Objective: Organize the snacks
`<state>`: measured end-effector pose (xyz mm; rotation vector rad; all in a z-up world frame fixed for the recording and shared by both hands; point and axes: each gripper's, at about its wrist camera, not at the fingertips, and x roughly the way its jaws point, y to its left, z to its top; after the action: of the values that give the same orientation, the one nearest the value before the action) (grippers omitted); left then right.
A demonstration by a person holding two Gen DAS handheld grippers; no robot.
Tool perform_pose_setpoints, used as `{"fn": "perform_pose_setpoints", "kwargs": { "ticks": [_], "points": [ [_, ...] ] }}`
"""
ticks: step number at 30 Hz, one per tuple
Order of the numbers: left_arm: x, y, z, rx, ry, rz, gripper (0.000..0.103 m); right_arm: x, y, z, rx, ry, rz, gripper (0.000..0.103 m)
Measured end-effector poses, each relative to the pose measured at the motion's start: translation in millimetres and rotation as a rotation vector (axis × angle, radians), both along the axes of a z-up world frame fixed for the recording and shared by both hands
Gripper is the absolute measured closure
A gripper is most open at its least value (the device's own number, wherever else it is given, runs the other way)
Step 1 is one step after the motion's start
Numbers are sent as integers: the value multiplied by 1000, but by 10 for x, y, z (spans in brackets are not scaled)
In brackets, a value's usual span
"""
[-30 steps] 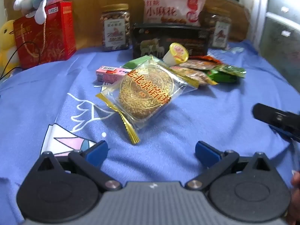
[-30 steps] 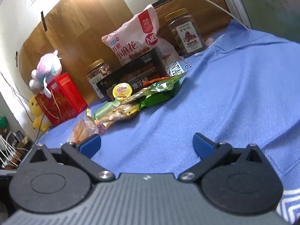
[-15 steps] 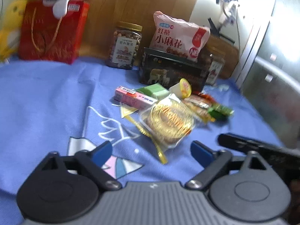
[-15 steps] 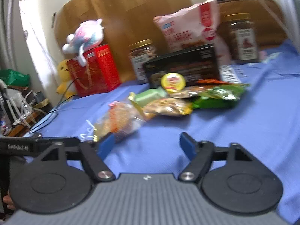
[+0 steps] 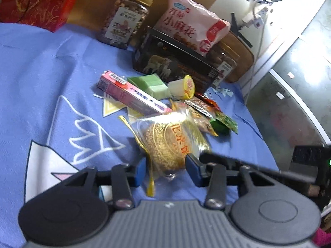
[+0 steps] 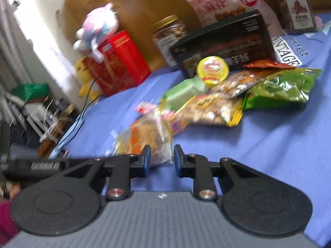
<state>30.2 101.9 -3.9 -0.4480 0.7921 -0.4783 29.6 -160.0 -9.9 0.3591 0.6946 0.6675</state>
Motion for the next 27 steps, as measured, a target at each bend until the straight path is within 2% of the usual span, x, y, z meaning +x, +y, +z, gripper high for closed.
{"fn": "perform_pose_setpoints", "kwargs": {
  "ticks": [3, 7, 12, 16, 19, 23, 27],
  "points": [
    [-30, -78, 105, 18, -31, -16, 63, -213, 27, 45, -44, -43, 53, 77],
    [114, -211, 353, 57, -102, -46, 62, -210, -3, 269, -79, -152, 21, 77],
    [495, -429, 763, 111, -204, -71, 62, 160, -160, 542, -53, -225, -29, 77],
    [1001, -615, 983, 143, -268, -61, 61, 635, -218, 742, -62, -286, -70, 77],
    [1406, -718, 1010, 164, -283, -48, 61, 1057, -238, 812, -80, -303, -103, 77],
    [1852, -814, 902, 184, -257, -30, 62, 1484, -212, 752, -123, -292, -140, 77],
    [2128, -848, 729, 214, -213, -19, 62, 1708, -172, 628, -180, -275, -172, 74]
  ]
}}
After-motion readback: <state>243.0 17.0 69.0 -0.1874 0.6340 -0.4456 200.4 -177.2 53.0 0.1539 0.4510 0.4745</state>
